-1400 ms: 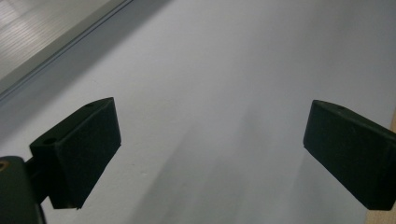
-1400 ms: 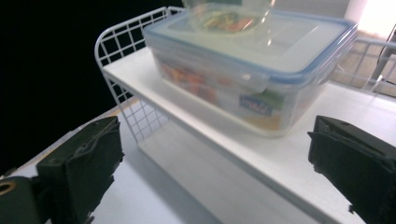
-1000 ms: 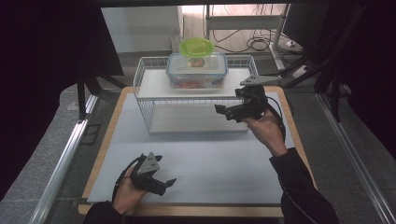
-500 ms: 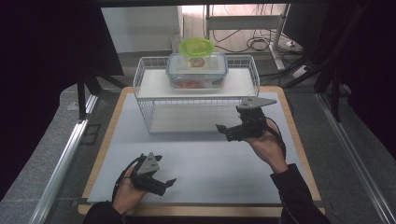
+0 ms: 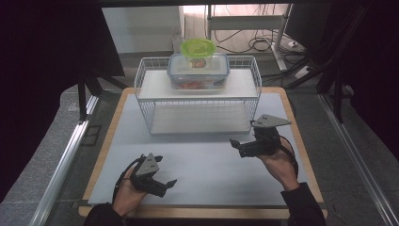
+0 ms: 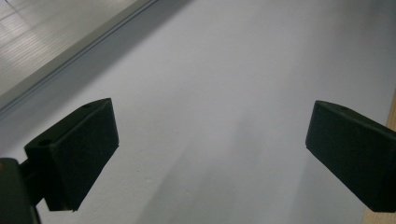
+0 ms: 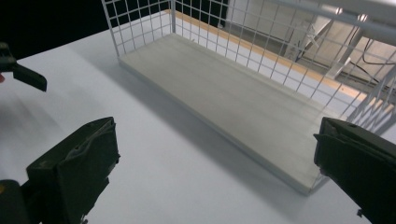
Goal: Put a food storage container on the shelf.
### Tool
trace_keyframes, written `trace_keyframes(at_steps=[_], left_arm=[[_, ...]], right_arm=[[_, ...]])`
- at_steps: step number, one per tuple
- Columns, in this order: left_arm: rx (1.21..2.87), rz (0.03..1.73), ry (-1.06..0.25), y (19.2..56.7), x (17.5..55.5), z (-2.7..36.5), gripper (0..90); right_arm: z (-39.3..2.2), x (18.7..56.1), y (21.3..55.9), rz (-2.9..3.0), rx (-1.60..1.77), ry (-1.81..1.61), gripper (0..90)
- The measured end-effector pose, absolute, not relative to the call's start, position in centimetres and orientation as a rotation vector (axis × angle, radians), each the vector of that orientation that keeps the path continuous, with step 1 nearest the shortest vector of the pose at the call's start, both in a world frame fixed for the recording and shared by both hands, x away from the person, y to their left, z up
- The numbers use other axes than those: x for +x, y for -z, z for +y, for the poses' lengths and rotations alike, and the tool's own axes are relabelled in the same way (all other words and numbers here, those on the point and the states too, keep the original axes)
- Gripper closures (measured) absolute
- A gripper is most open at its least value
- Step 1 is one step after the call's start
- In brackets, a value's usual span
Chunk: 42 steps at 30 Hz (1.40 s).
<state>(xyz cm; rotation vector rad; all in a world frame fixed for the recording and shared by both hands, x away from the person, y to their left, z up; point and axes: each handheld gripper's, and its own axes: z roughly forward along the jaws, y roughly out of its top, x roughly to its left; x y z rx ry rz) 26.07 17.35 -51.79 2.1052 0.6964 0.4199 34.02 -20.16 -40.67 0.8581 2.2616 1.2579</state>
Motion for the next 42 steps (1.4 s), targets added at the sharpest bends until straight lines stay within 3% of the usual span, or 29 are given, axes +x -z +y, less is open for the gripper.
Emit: trace_keyframes(at_steps=[42], left_arm=[[2.147,0.689,-0.439,52.3,26.2,17.2,2.2]], right_arm=[[-26.3,28.8,50.5,2.327,1.053,-1.018,0.0]])
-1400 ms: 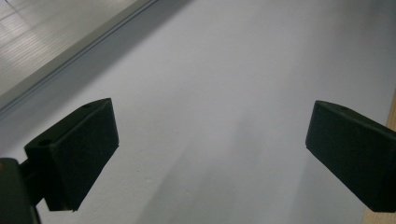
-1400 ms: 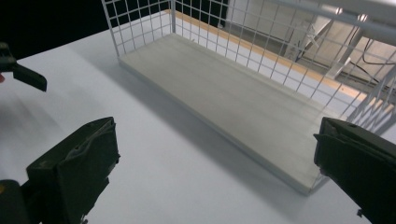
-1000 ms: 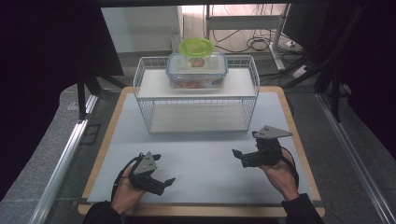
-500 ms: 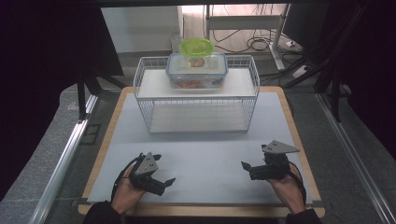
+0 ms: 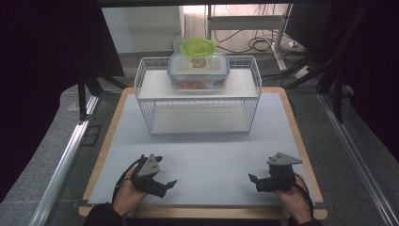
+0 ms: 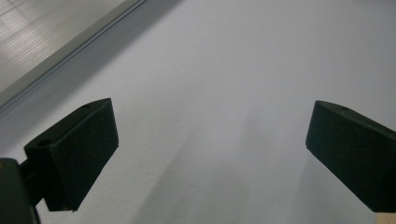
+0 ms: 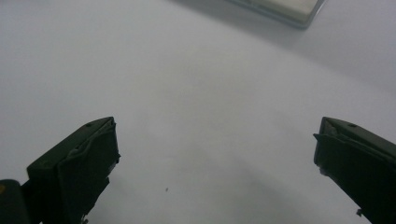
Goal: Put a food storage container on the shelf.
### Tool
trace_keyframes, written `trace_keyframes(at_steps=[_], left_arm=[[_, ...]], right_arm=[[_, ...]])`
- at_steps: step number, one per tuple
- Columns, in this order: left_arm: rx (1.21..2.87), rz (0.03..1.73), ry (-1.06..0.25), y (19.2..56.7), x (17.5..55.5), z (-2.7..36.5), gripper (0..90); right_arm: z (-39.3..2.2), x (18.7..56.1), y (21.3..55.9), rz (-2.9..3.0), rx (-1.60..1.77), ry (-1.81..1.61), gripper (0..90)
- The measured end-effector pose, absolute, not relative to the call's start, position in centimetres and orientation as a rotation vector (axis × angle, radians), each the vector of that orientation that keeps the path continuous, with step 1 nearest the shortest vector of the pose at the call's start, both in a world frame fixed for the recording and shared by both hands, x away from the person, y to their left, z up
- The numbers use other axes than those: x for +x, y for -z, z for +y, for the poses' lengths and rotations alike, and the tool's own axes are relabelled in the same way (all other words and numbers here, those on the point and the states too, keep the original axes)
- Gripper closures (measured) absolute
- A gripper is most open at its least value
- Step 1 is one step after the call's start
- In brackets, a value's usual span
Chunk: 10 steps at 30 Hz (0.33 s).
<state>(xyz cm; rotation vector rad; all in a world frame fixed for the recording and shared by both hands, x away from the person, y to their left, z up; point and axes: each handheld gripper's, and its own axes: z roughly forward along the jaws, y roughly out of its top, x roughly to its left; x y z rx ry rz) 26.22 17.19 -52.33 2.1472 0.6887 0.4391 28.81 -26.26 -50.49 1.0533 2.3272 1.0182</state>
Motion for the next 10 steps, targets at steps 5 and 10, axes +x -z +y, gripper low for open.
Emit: trace_keyframes(at_steps=[5,10], left_arm=[[2.151,0.693,-0.441,52.39,26.26,17.23,2.2],[2.149,0.694,-0.443,52.37,26.31,17.19,2.2]], right_arm=[[-26.22,28.84,50.79,2.353,1.051,-0.998,0.0],[-26.42,29.01,50.93,2.346,1.077,-1.009,0.0]])
